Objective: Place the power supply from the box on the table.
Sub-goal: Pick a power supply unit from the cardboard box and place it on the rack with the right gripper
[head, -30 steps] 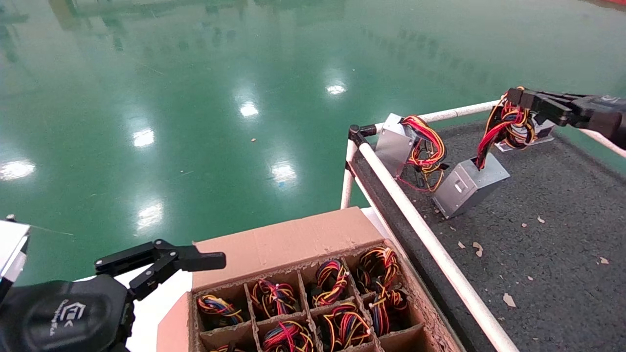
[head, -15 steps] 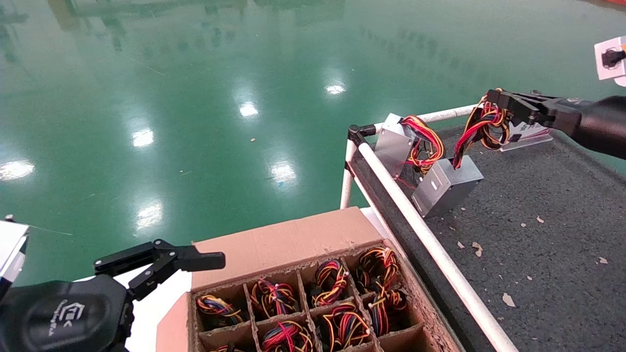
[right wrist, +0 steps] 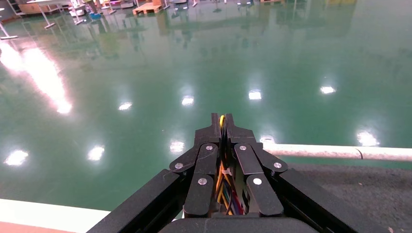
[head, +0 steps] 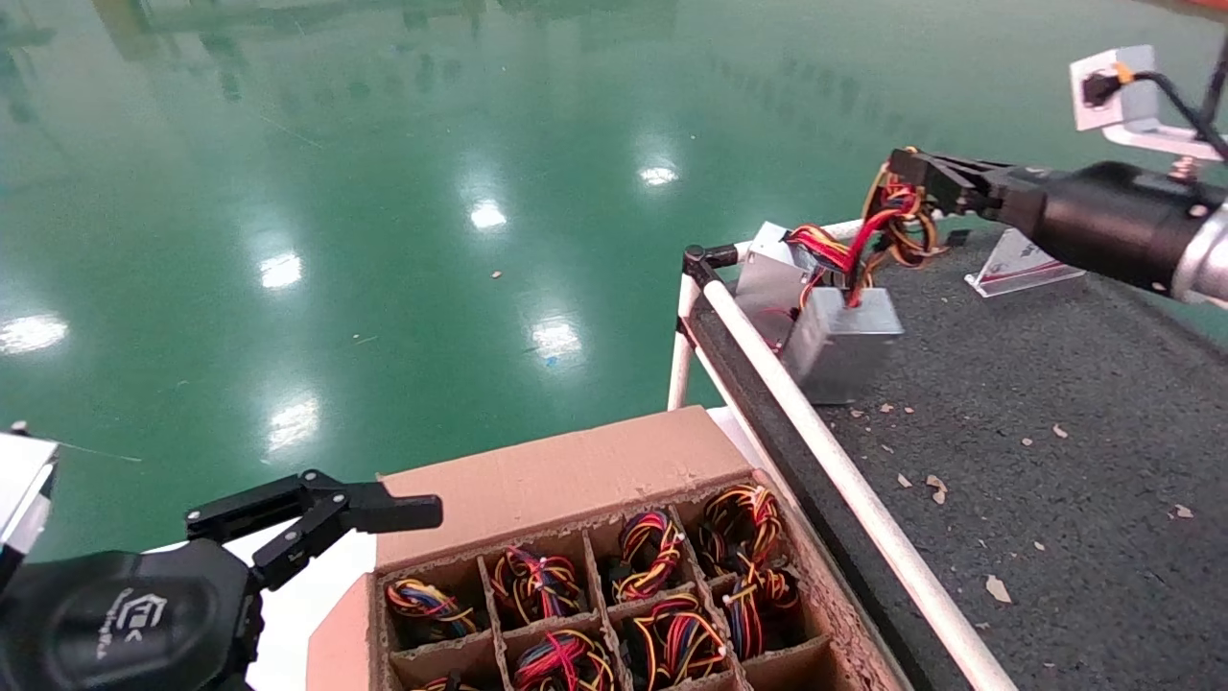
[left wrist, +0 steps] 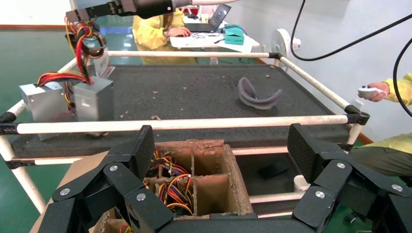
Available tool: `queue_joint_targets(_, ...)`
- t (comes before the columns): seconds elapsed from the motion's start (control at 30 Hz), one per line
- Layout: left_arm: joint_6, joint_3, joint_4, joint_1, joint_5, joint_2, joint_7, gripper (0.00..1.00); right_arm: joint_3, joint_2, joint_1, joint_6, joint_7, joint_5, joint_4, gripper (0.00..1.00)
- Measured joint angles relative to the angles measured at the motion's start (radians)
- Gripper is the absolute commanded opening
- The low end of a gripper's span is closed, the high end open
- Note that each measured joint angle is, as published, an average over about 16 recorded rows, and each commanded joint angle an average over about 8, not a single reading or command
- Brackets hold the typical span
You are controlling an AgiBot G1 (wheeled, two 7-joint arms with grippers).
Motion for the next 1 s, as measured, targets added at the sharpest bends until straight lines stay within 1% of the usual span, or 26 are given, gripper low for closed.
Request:
queue_joint_targets(0.5,0.0,0.0,0.0,0.0,0.0,0.0,0.0,1.0,0.006,-0.068,-0.026,0.102,-0.009,0.008,-0.004,0.0)
queue_joint_targets(0.83,0.0,0.0,0.0,0.0,0.0,0.0,0.0,1.0,-0.001,-0.093,-0.044,0.171,-0.017,-0.001,-0.009,0.0)
queue_joint_targets(0.87,0.0,0.0,0.0,0.0,0.0,0.0,0.0,1.0,-0.002,-0.094,-0.047,0.176,-0.017,-0.003,-0.01,0.01)
queue_joint_targets(0.9,0.0,0.0,0.0,0.0,0.0,0.0,0.0,1.0,-0.003,-0.096,-0.049,0.182,-0.018,-0.004,-0.01,0.07)
queue_joint_targets(1.0,0.0,0.0,0.0,0.0,0.0,0.0,0.0,1.0,-0.007,-0.098,-0.056,0.196,-0.02,-0.01,-0.012,0.44)
